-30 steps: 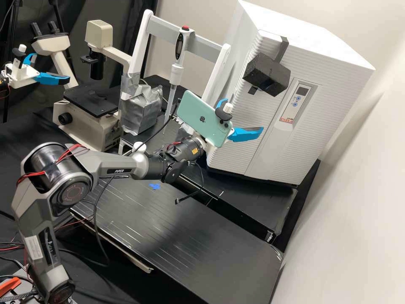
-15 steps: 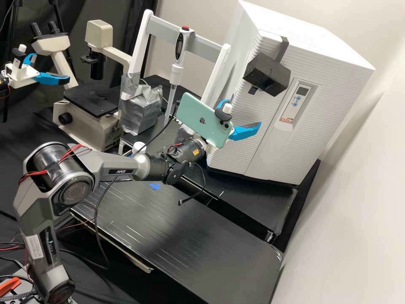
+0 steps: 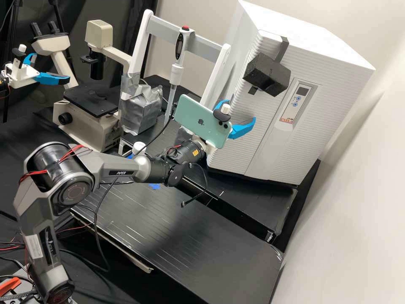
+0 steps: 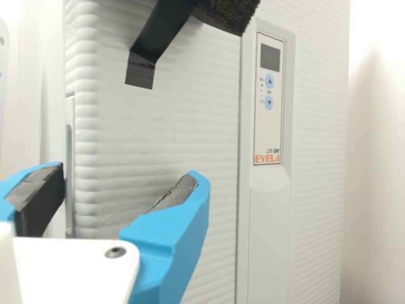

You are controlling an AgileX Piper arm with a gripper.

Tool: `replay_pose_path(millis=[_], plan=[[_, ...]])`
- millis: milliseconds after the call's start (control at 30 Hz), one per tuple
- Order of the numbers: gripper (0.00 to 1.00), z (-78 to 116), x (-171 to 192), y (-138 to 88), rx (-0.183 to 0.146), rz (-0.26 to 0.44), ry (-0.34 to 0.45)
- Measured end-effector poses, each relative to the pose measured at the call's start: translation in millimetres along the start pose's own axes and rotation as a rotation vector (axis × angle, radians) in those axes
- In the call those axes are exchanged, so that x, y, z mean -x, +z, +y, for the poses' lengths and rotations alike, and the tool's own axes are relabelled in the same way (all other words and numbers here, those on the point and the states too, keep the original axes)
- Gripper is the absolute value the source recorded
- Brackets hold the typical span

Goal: Open the door

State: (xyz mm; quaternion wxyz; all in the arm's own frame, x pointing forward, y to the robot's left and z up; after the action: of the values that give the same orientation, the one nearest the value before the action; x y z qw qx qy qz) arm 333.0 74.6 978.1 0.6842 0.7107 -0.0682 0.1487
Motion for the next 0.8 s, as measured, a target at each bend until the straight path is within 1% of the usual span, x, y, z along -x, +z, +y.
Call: replay_pose_path(millis=[200,333,467,567,800], plan=[[0.00,-1.1,1,0,0.007,0.012,-0.003],[0.00,2.0,3,5,-0.017,0.004,0.002],[0.00,2.9,6,8,-0.008,0.019,-0.004],[0.00,4.2,7,9,-0.012,0.023,0.002],[0.00,3.9,8,10,-0.011,0.028,-0.001]])
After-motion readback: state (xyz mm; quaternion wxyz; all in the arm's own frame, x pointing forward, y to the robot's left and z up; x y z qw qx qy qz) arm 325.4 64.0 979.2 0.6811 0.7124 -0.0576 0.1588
